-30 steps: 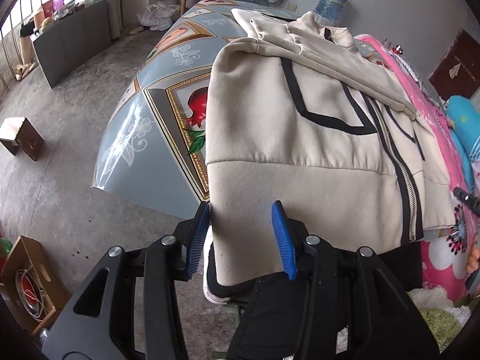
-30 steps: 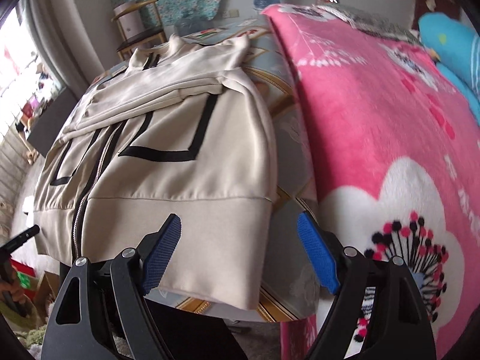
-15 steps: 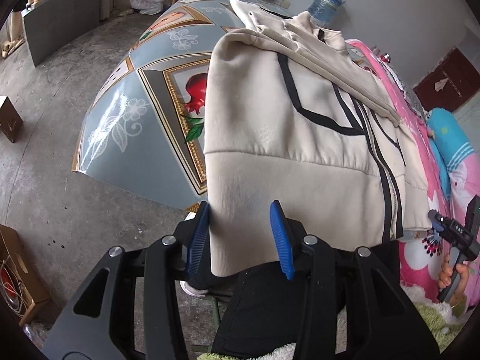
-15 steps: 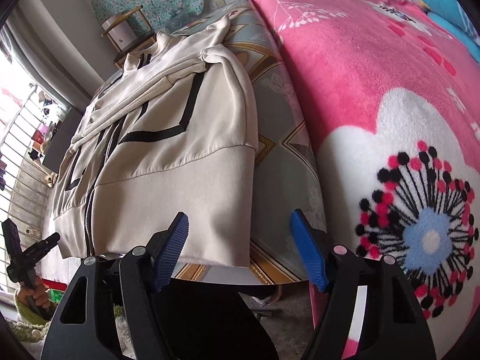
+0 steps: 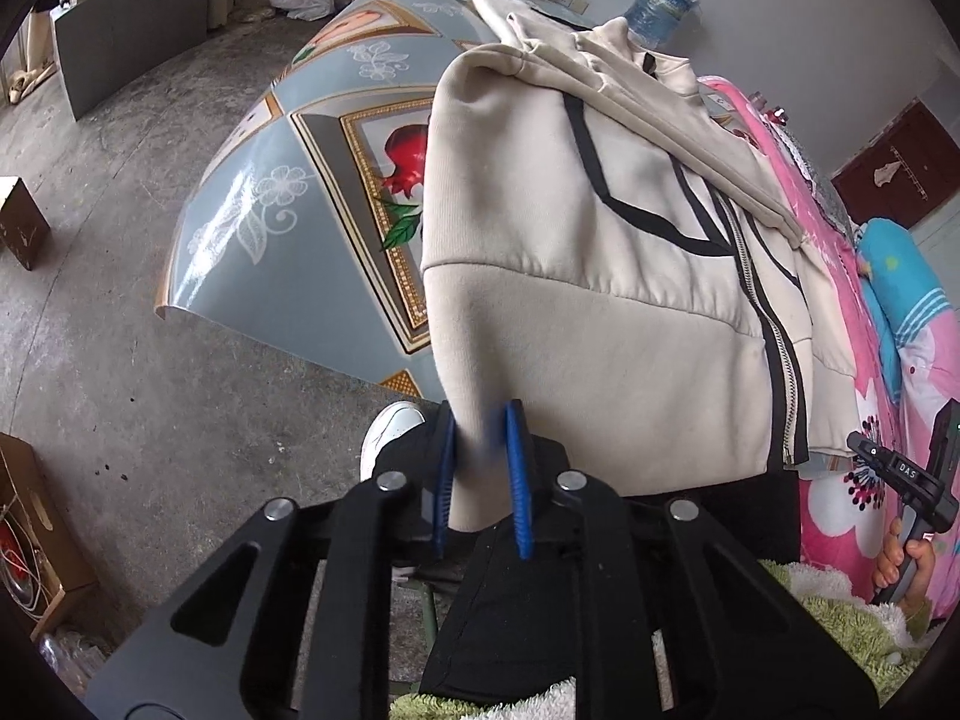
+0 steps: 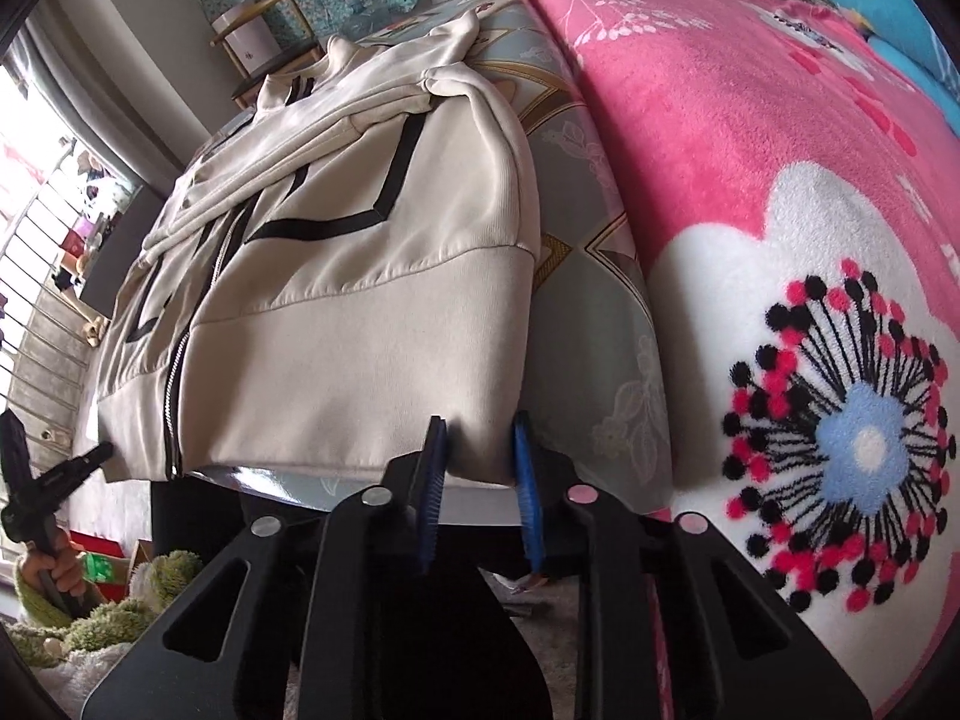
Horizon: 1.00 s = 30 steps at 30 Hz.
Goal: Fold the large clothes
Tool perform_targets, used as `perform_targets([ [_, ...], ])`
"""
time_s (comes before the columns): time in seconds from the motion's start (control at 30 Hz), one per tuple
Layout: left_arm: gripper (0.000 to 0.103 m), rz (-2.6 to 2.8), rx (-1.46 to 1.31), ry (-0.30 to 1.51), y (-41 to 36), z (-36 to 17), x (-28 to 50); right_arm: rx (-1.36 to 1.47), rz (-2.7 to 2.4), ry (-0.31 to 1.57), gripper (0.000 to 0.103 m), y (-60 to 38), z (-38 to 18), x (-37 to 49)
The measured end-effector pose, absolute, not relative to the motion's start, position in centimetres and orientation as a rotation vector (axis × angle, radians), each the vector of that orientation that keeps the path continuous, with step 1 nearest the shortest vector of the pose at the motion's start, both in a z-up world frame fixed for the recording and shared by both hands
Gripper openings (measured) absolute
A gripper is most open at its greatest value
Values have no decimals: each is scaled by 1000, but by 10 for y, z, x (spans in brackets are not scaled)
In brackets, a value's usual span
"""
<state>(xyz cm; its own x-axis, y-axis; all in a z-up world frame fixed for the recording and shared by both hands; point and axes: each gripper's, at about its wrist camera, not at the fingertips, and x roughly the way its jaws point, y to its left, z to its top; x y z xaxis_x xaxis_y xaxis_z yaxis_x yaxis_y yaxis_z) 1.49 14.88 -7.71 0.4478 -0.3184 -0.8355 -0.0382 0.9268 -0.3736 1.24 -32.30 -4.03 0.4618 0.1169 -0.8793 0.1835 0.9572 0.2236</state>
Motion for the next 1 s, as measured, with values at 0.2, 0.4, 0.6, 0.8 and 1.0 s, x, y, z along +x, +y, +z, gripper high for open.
perform_targets([
  [0.2,5,-222,-349,1038,144,-53,7,335,-33,1065,6,-324,-30,11],
  [0.4,4,-327,-441,929,143,-16,13,343,-22,1015,6,-326,-7,17],
  [0.6,4,-371,-490,855,145,6,43,335,-14,961,6,-325,15,34],
  [0.8,4,-347,-508,843,151,9,91,339,-17,905,6,-333,27,76],
  [1.0,4,-310,-510,841,163,10,149,355,-1,870,6,-346,28,150],
])
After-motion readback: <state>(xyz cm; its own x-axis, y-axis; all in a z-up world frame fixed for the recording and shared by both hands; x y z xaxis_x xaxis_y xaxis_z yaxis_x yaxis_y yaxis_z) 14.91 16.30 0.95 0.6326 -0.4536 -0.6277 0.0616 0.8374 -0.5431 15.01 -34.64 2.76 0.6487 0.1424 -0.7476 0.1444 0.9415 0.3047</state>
